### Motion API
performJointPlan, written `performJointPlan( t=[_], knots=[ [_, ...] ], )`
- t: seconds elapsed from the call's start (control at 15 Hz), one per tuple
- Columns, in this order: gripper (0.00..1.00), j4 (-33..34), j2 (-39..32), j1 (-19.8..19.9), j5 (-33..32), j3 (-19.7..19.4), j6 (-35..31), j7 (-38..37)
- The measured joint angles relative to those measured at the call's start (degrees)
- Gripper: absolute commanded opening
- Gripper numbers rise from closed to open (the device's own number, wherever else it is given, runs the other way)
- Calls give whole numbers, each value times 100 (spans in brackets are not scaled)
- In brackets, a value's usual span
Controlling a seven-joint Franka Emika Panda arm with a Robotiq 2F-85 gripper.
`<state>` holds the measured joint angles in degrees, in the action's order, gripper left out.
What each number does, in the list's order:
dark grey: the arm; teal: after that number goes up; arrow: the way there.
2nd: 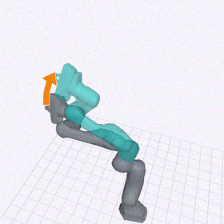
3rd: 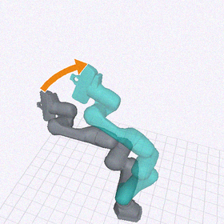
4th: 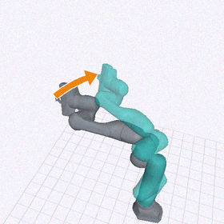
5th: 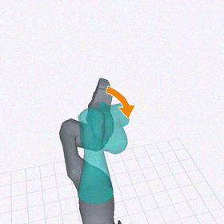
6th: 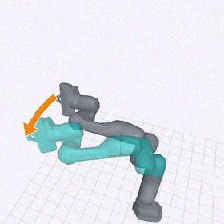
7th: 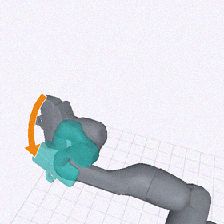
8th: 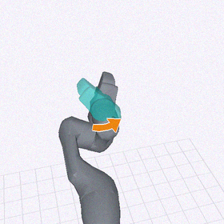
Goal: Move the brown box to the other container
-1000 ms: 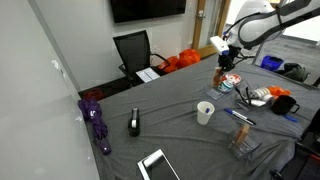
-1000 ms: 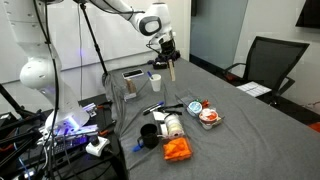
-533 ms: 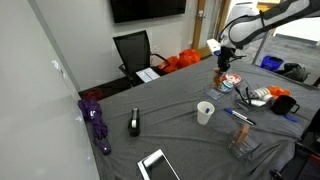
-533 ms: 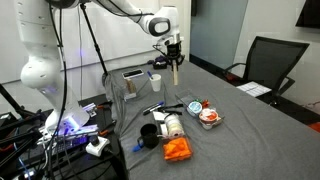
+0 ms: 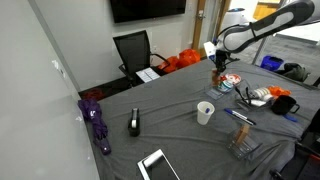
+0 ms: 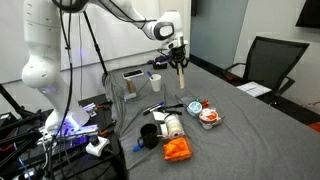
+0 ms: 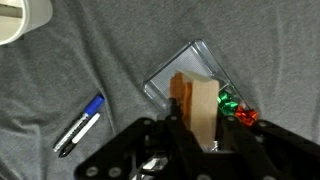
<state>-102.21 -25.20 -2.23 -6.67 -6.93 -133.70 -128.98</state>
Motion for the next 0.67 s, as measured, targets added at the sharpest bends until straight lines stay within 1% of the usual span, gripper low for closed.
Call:
performJointPlan(
  t=[0.27, 0.4, 0.67],
  knots=[
    [7, 2, -297, -297, -694, -334, -744, -874],
    [7, 6, -456, -474, -1060, -546, -1009, -1336],
    [7, 39, -703, -748, -1594, -864, -1082, -2027]
  ],
)
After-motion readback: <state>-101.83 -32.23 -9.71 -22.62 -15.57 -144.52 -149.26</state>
